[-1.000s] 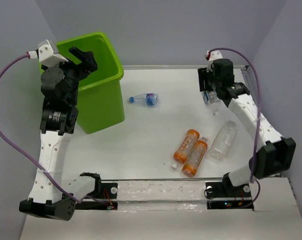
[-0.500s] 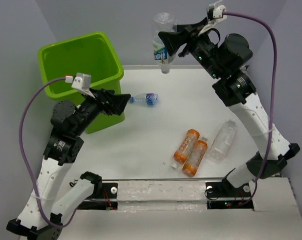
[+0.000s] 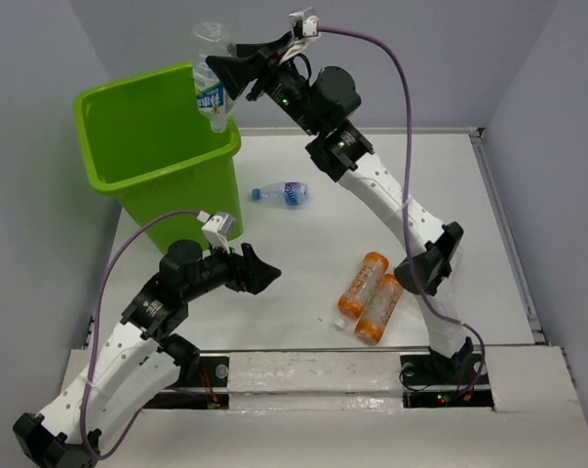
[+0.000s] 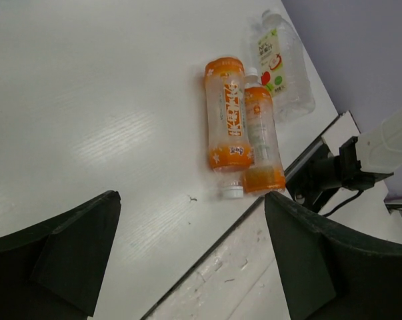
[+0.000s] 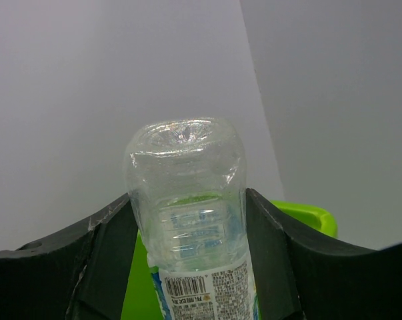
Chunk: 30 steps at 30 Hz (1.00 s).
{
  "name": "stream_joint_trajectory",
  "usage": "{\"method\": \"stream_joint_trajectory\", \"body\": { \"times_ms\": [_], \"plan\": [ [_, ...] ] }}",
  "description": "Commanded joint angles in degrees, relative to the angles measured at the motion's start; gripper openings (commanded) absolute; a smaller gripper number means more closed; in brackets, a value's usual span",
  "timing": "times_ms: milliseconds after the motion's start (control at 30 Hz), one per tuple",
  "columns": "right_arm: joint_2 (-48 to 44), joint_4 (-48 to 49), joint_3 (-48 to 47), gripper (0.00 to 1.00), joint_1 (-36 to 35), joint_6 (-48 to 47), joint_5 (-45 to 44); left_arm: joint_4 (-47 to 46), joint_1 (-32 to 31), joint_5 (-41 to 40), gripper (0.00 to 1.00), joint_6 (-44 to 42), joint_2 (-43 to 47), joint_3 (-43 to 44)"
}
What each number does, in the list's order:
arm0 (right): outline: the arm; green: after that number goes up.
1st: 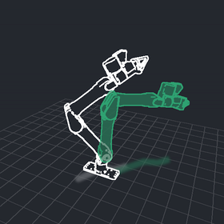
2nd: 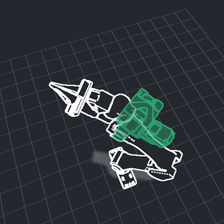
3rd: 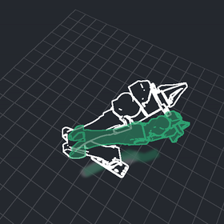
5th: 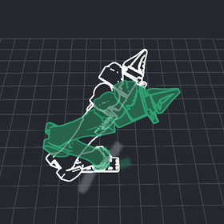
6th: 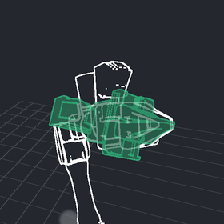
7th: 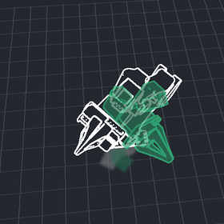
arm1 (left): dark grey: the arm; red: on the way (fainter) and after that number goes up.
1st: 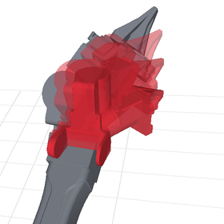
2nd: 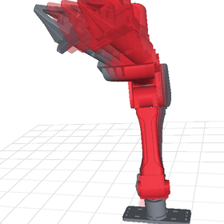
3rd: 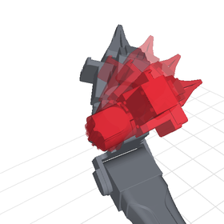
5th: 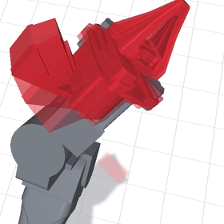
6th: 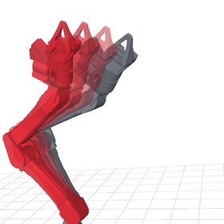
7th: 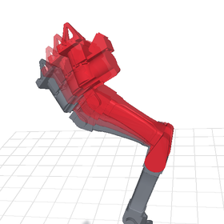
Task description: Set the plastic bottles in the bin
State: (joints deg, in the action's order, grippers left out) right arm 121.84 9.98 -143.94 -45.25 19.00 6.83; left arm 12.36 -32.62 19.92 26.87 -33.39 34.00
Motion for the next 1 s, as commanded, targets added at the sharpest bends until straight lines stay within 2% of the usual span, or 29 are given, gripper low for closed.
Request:
{"method": "stream_joint_trajectory", "body": {
  "times_ms": [0, 67, 133, 167, 200, 267, 333, 433, 467, 600, 633, 700, 733, 767, 800, 833, 867, 900, 967],
  "plan": [
    [6.7, 13.8, -7.4, 0.38, -1.3, 3.8, -3.1, -3.8, -2.6, 0.9, 0.99, 2.9, 1.2, -1.1],
    [8.8, 14.0, -9.3, 0.38, -2.0, 3.6, -3.4, -3.4, -4.2, -0.3, 0.99, 3.4, 0.5, -1.4],
    [9.0, 14.0, -7.6, 0.49, -2.7, 2.9, -3.8, -3.5, -5.3, -2.2, 0.99, 4.1, 0.1, -1.7],
    [8.6, 14.2, -4.5, 0.58, -3.3, 2.6, -3.8, -3.8, -6.4, -3.3, 0.99, 4.2, -0.8, -1.8],
    [7.6, 13.7, -3.1, 0.79, -3.3, 2.6, -3.2, -4.3, -7.0, -3.9, 0.99, 4.3, -1.4, -1.8],
    [6.2, 12.6, -1.1, 0.93, -4.1, 1.8, -2.6, -5.1, -8.2, -5.0, 0.99, 4.3, -3.3, -1.9],
    [4.4, 9.8, 1.1, 0.98, -4.8, -1.5, -3.7, -6.6, -10.3, -6.9, 0.99, 4.3, -5.0, -1.7],
    [-0.7, 4.6, 4.2, 0.98, -5.5, -3.9, -4.5, -8.4, -14.5, -9.8, 0.99, 4.0, -10.9, -0.4],
    [-5.3, 3.9, 6.6, 0.98, -5.5, -4.3, -4.7, -8.8, -15.7, -10.8, 0.99, 4.0, -12.1, 0.6],
    [-17.9, 2.6, 26.4, 0.96, -5.5, -8.1, -9.4, -11.3, -20.7, -16.9, 0.99, 3.8, -17.9, 3.0],
    [-25.1, 2.3, 36.5, 0.93, -5.5, -9.2, -13.3, -12.8, -21.7, -17.5, 0.99, 3.8, -19.1, 3.3],
    [-35.4, 0.5, 46.0, 0.88, -5.0, -9.2, -21.3, -15.0, -22.3, -18.5, 0.99, 3.7, -22.9, 4.2],
    [-38.9, -2.1, 55.0, 0.84, -4.2, -8.8, -24.2, -16.6, -23.0, -18.8, 0.99, 3.3, -25.7, 4.6],
    [-42.1, -3.6, 59.4, 0.81, -3.4, -6.7, -29.5, -17.3, -23.3, -19.0, 0.99, 3.1, -27.3, 5.7],
    [-45.2, -5.4, 63.7, 0.77, -2.0, -4.9, -29.6, -17.8, -23.7, -19.0, 0.99, 2.7, -29.0, 6.3],
    [-51.0, -7.7, 67.5, 0.68, 1.2, -2.7, -32.0, -18.9, -24.2, -19.0, 0.99, 2.0, -30.6, 7.0],
    [-53.7, -13.1, 71.2, 0.64, 3.5, -0.1, -31.9, -19.3, -24.9, -19.0, 0.99, 1.7, -34.2, 7.8],
    [-56.1, -15.2, 78.0, 0.61, 6.0, 4.8, -29.2, -19.4, -25.5, -18.7, 0.99, 1.2, -36.1, 9.9],
    [-62.1, -21.1, 84.2, 0.54, 11.0, 8.3, -28.7, -19.4, -26.1, -18.1, 0.99, -0.3, -41.5, 12.5]
  ]
}}
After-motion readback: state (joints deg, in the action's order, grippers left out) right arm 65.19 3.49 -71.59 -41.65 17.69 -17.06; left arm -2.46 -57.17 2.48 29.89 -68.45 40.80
